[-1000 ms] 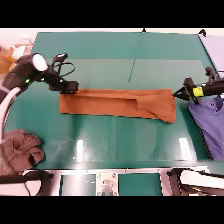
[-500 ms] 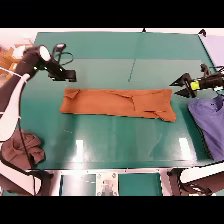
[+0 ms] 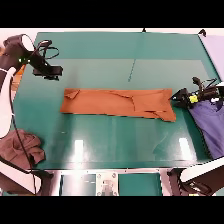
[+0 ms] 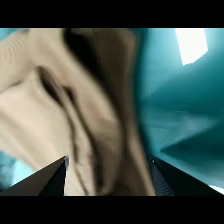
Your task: Fold the shirts.
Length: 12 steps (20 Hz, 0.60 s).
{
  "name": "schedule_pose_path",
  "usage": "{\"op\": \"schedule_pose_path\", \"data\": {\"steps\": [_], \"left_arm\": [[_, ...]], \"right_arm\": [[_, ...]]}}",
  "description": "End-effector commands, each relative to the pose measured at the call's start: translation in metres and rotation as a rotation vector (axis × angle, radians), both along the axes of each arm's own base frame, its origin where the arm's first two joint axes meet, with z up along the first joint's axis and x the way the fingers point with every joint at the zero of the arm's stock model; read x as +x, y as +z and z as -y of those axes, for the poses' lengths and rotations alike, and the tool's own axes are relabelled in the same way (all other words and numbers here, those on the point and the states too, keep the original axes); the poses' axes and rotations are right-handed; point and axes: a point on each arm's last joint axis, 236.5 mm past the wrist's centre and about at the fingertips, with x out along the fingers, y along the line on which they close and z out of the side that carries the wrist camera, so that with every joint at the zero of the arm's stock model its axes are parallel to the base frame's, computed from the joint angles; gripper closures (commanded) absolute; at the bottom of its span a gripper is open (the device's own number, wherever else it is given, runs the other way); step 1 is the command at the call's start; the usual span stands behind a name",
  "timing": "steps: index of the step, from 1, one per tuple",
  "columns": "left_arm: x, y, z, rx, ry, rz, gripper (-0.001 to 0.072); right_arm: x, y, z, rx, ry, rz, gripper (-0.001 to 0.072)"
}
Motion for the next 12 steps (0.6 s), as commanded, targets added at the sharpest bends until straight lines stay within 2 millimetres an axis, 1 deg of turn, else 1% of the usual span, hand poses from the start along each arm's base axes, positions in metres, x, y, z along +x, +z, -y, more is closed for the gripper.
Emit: {"op": "schedule_pose_path", "data": {"steps": [1, 3, 4, 5, 6, 8, 9, 10, 11, 12], "left_arm": [[-0.003, 0.004, 0.017, -0.081, -0.006, -0.011, 0.0685], [-0.001, 0.008, 0.030, -0.135, -0.009, -0.004, 0.0685], [-0.001, 0.010, 0.036, -0.162, -0.010, -0.004, 0.0685], [-0.001, 0.012, 0.042, -0.187, -0.015, -0.001, 0.0686], [0.000, 0.014, 0.049, -0.211, -0.019, 0.006, 0.0686], [0.002, 0.017, 0.065, -0.237, -0.037, 0.020, 0.0686], [0.002, 0.017, 0.079, -0.247, -0.057, 0.025, 0.0686], [0.001, 0.016, 0.102, -0.268, -0.085, 0.034, 0.0686], [-0.002, 0.013, 0.129, -0.303, -0.112, 0.043, 0.0686], [-0.006, 0.009, 0.162, -0.345, -0.144, 0.055, 0.0686]], "right_arm": [[0.007, -0.012, -0.033, 0.091, 0.052, 0.028, 0.0122], [0.015, -0.015, -0.053, 0.088, 0.085, 0.044, 0.0127], [0.018, -0.014, -0.059, 0.080, 0.100, 0.053, 0.0232], [0.021, -0.012, -0.063, 0.075, 0.115, 0.064, 0.0547], [0.024, -0.005, -0.063, 0.075, 0.127, 0.078, 0.0692], [0.030, 0.015, -0.061, 0.081, 0.159, 0.107, 0.0694], [0.033, 0.030, -0.060, 0.082, 0.175, 0.124, 0.0695], [0.036, 0.047, -0.059, 0.080, 0.188, 0.141, 0.0694], [0.036, 0.066, -0.061, 0.079, 0.203, 0.158, 0.0695], [0.034, 0.088, -0.065, 0.087, 0.228, 0.179, 0.0694]]}}
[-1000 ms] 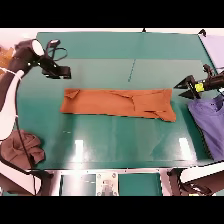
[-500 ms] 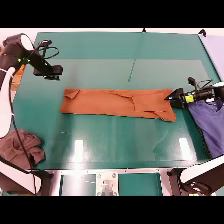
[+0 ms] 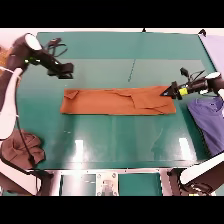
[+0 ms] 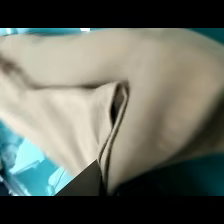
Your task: Fold the shirts.
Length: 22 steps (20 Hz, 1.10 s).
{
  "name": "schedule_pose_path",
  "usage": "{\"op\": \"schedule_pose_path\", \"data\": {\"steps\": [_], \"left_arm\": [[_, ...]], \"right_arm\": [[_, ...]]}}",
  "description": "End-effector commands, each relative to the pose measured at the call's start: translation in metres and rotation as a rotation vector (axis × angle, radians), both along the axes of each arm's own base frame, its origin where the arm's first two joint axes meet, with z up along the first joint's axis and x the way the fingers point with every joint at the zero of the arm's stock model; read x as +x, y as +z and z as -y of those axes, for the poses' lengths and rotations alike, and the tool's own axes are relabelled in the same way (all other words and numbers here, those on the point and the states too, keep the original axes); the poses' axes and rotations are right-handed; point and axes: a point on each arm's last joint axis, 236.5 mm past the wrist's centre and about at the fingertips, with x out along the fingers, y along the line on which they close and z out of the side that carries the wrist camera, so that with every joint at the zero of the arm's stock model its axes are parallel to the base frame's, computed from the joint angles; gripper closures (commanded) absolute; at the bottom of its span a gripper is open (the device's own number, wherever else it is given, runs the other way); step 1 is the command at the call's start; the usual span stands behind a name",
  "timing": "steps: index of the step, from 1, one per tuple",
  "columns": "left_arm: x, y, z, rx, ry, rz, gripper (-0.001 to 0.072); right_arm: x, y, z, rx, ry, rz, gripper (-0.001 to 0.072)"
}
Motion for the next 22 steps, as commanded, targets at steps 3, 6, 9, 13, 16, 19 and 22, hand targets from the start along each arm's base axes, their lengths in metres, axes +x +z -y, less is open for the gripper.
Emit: {"op": "schedule_pose_path", "data": {"steps": [3, 6, 9, 13, 16, 19, 22], "left_arm": [[-0.026, -0.026, 0.162, -0.180, -0.159, 0.082, 0.0686], [-0.055, -0.060, 0.259, -0.265, -0.239, 0.097, 0.0686], [-0.081, -0.086, 0.322, -0.363, -0.253, 0.045, 0.0686], [-0.096, -0.105, 0.356, -0.398, -0.271, -0.009, 0.0686], [-0.097, -0.106, 0.353, -0.398, -0.279, -0.032, 0.0686], [-0.086, -0.081, 0.320, -0.377, -0.343, -0.071, 0.0686], [-0.050, -0.044, 0.229, -0.207, -0.377, -0.057, 0.0686]], "right_arm": [[-0.016, 0.105, -0.019, 0.017, 0.114, 0.068, 0.0694], [-0.025, 0.154, -0.031, -0.023, 0.155, 0.140, 0.0694], [-0.028, 0.186, -0.043, -0.056, 0.173, 0.203, 0.0694], [-0.031, 0.201, -0.058, -0.069, 0.200, 0.239, 0.0694], [-0.030, 0.201, -0.062, -0.067, 0.196, 0.235, 0.0694], [-0.033, 0.203, -0.071, -0.058, 0.191, 0.211, 0.0694], [-0.031, 0.213, -0.102, -0.013, 0.193, 0.213, 0.0694]]}}
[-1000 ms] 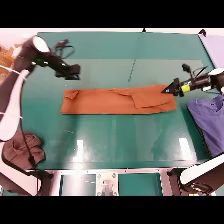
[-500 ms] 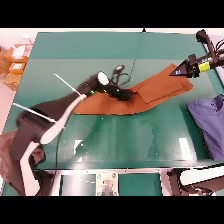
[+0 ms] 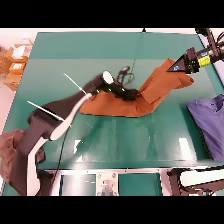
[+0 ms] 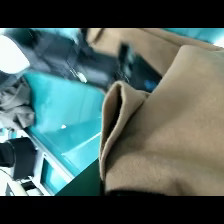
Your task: Fold the shirts.
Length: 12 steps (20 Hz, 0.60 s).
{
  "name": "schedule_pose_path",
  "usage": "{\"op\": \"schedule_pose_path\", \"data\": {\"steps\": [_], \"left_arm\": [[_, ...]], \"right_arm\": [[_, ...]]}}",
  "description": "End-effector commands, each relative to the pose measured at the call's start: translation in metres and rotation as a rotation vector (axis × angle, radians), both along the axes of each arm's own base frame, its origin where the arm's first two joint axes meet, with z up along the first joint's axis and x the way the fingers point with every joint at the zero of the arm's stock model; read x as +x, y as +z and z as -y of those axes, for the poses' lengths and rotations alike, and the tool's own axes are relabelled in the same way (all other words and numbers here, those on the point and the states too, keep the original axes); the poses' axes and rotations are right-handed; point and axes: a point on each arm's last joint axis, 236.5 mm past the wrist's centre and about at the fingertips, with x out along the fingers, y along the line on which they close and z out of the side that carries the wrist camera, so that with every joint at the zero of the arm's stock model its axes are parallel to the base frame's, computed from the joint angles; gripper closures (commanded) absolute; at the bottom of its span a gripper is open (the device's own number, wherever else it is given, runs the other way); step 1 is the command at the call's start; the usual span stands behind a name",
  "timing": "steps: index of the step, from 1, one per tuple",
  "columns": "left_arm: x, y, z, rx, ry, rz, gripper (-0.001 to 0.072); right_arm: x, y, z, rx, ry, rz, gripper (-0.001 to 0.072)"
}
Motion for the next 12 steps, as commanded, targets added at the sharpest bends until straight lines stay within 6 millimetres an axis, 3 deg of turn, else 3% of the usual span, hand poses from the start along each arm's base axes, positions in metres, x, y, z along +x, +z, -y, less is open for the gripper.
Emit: {"op": "schedule_pose_path", "data": {"steps": [1, 4, 6, 8, 11, 12], "left_arm": [[0.021, 0.028, -0.110, 0.241, -0.046, 0.010, 0.0686], [0.035, 0.053, -0.226, 0.472, 0.030, 0.013, 0.0685], [0.035, 0.067, -0.279, 0.526, 0.091, -0.024, 0.0685], [0.033, 0.072, -0.313, 0.536, 0.134, -0.068, 0.0686], [0.037, 0.070, -0.346, 0.538, 0.188, -0.097, 0.0685], [0.039, 0.070, -0.353, 0.537, 0.204, -0.099, 0.0685]], "right_arm": [[0.005, 0.009, -0.035, 0.038, -0.019, -0.017, 0.0694], [0.013, 0.005, -0.101, 0.067, -0.020, -0.012, 0.0693], [0.024, -0.009, -0.158, 0.099, -0.029, 0.024, 0.0693], [0.030, -0.036, -0.222, 0.125, -0.046, 0.046, 0.0693], [0.026, -0.107, -0.327, 0.136, -0.054, 0.051, 0.0680], [0.026, -0.132, -0.358, 0.141, -0.079, 0.068, 0.0525]]}}
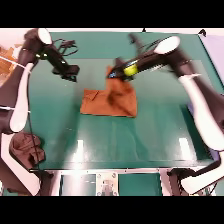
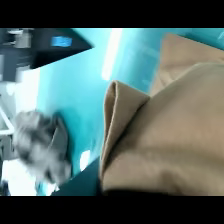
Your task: Fold the shirts.
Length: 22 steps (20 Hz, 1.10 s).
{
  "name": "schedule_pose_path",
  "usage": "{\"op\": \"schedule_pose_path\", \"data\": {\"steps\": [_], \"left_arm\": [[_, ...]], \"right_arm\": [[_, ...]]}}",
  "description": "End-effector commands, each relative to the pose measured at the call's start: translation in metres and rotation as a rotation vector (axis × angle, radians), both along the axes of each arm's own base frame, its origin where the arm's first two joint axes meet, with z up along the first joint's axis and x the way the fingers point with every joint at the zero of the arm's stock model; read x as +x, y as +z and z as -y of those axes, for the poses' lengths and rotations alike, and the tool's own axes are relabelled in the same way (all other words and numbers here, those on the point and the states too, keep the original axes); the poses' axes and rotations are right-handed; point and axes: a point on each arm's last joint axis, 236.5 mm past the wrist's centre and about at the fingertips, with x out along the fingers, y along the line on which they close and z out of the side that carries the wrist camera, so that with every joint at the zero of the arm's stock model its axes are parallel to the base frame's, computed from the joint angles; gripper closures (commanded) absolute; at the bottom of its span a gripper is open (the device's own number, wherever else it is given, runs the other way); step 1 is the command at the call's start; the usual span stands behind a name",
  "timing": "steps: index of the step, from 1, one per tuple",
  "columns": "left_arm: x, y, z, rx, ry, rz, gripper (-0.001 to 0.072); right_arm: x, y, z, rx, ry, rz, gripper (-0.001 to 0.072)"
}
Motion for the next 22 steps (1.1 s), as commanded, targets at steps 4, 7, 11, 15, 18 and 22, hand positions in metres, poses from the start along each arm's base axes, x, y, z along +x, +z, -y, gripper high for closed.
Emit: {"op": "schedule_pose_path", "data": {"steps": [4, 7, 11, 15, 18, 22], "left_arm": [[-0.001, 0.001, -0.059, 0.040, 0.079, -0.030, 0.0686], [-0.001, 0.001, -0.063, 0.051, 0.074, -0.026, 0.0685], [0.005, 0.001, -0.064, 0.053, 0.081, -0.003, 0.0685], [0.005, 0.001, -0.064, 0.053, 0.082, -0.003, 0.0685], [0.005, 0.001, -0.064, 0.053, 0.082, -0.003, 0.0685], [0.006, 0.001, -0.064, 0.052, 0.083, -0.001, 0.0685]], "right_arm": [[-0.005, -0.082, -0.109, -0.028, 0.012, 0.120, 0.0206], [0.020, -0.052, 0.000, -0.152, 0.019, 0.052, 0.0225], [0.023, -0.055, 0.170, -0.388, -0.131, -0.117, 0.0277], [-0.014, -0.105, 0.251, -0.443, -0.264, -0.306, 0.0256], [-0.027, -0.143, 0.243, -0.348, -0.309, -0.378, 0.0239], [-0.022, -0.171, 0.184, -0.136, -0.286, -0.373, 0.0200]]}}
